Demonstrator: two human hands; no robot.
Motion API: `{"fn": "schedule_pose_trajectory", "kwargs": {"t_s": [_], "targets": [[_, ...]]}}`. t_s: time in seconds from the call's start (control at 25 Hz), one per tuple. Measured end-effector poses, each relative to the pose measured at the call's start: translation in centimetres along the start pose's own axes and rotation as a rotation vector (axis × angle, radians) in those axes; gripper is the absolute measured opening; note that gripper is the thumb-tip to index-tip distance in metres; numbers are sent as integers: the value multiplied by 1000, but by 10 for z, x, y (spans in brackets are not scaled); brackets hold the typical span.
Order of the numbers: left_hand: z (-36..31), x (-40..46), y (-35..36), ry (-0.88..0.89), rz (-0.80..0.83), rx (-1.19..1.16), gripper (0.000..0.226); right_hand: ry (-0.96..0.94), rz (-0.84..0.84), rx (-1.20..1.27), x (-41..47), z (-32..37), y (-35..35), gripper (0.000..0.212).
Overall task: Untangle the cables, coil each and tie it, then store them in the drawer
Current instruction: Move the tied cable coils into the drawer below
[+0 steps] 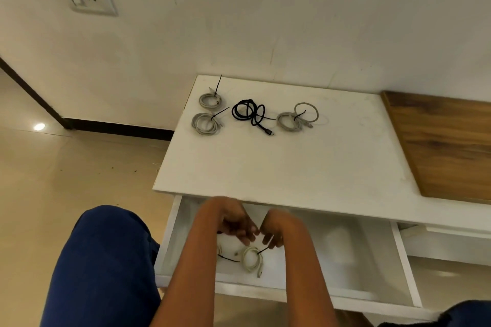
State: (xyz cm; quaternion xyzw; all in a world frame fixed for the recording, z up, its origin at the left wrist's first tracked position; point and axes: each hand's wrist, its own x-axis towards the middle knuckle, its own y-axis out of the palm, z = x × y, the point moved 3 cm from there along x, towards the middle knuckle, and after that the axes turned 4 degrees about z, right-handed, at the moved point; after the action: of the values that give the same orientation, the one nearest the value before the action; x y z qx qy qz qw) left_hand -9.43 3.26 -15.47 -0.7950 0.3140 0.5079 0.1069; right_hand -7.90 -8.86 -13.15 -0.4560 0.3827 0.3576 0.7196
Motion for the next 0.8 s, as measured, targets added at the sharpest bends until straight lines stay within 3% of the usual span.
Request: {"fn": "schedule_pose_trajectory", "kwargs": {"t_s": [0.16,0.28,0.36,0.52,0.68,0.8], "targets": [[-43,-49,-40,455,-353,-141,22,-210,-80,162,-3,24,-33,25],[-49,-59,-68,674,-694,-236,19,-427,-367,253,-2,50,-58,24],[-48,-58,-89,734,-900,-293,15,-533,-519,348,5,73,-65,23],[-44,-56,-131,701,-1333,-250,23,-610,-590,453,36,127,-69,34],[-45,-44,-156,592,-1302,-151,43,-537,-563,349,66,166,-72,54],[-44,-41,-163,579,-1299,-114,35,-487,-580,315,78,172,-73,44]]}}
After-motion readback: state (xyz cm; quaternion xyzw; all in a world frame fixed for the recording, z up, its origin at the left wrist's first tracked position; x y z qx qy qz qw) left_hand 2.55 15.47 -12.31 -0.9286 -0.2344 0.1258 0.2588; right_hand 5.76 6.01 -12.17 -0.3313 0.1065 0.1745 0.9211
